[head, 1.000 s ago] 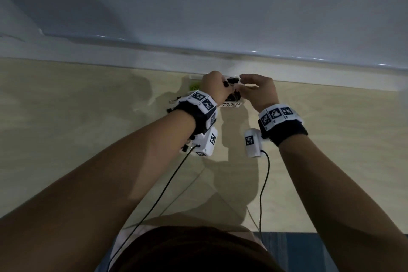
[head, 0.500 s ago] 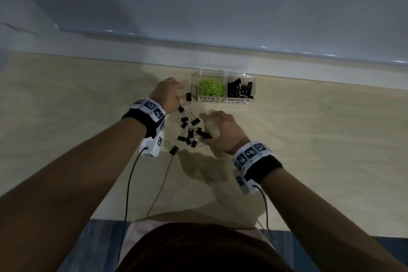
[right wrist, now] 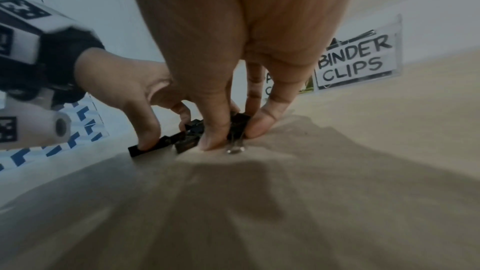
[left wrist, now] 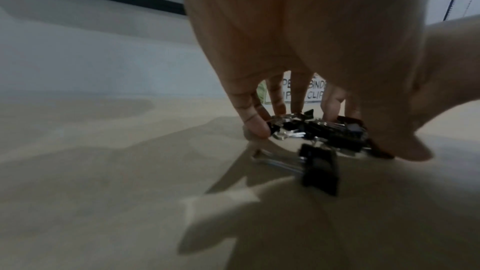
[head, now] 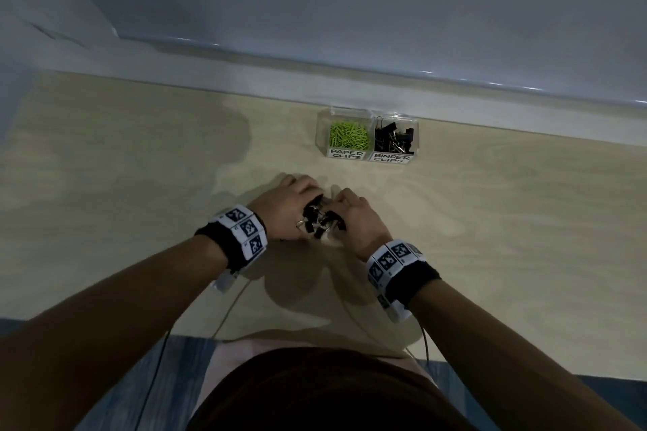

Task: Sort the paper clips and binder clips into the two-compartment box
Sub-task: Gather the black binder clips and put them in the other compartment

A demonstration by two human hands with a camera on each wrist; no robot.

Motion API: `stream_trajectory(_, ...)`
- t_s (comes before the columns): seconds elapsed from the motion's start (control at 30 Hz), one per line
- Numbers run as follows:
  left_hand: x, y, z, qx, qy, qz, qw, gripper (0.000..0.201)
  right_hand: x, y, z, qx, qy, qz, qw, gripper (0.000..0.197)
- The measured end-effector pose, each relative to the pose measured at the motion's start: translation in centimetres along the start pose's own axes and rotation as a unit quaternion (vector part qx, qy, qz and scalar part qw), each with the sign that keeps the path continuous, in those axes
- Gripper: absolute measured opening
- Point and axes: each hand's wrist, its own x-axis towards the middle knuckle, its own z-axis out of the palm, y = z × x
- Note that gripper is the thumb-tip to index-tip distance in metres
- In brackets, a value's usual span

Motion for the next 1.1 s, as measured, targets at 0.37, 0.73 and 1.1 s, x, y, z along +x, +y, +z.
stream_trajectory(0.37,0.7,2.8,1.0,-0.152,0.065,-0.06,0.984,0.028,-1.7,1.6,-0.1,0.103,0.12,0.033,0.987,0.01)
stream_trajectory(0.73,2.9,4.9,-2.7,-0.287,0.144,-0.075,0.944,0.015,-2.7,5.0,-4.1,0.35,0.229,0.185,0.889,0.029)
stream_trajectory(1.1,13.7,10.0,-8.6,-0.269,0.27,-0.118,0.917,0.026,3.6,8.1,-13.0,0.2,0.364,0.153,0.896,0.017)
